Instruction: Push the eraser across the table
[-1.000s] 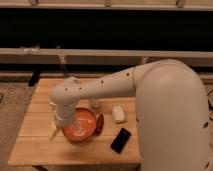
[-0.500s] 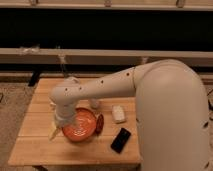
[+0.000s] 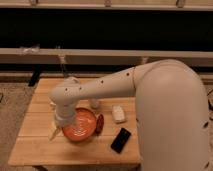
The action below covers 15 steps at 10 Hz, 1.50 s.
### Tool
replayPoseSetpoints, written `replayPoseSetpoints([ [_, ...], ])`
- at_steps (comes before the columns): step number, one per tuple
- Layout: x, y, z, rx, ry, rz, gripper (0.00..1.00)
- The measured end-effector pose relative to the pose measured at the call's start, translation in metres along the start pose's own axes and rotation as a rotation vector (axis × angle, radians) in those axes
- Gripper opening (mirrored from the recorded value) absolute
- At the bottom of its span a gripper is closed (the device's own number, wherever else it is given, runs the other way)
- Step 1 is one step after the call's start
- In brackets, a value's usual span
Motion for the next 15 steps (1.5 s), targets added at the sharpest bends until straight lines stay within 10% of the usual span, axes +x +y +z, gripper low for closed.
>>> replayPoseSetpoints([
  [7, -0.001, 0.0, 0.0, 0.002, -0.002, -0.001, 0.8],
  [11, 0.022, -0.008, 0.005, 0.115, 0.005, 0.027, 0.8],
  [15, 0.088, -0.034, 0.017, 0.044, -0.005, 0.173, 0.8],
])
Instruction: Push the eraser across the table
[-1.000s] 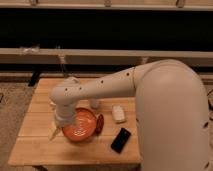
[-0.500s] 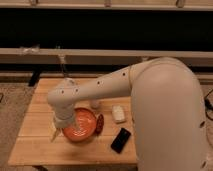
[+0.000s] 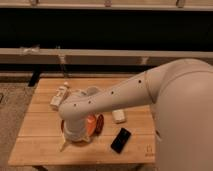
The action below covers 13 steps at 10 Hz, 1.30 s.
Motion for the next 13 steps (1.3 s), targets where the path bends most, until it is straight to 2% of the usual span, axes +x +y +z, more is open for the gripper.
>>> replayPoseSetpoints([
  [3, 0.028, -0.023, 0.024, -0.068, 0.018, 0.088, 0.8],
  [5, 0.043, -0.039, 0.046, -0.102, 0.055, 0.144, 0.8],
  [8, 0.056, -0.057, 0.063, -0.108, 0.088, 0.215, 0.8],
  [11, 0.065, -0.081, 0.069, -0.111, 0.092, 0.285, 0.8],
  [13, 0.065, -0.093, 0.07, -0.11, 0.086, 0.304, 0.8],
])
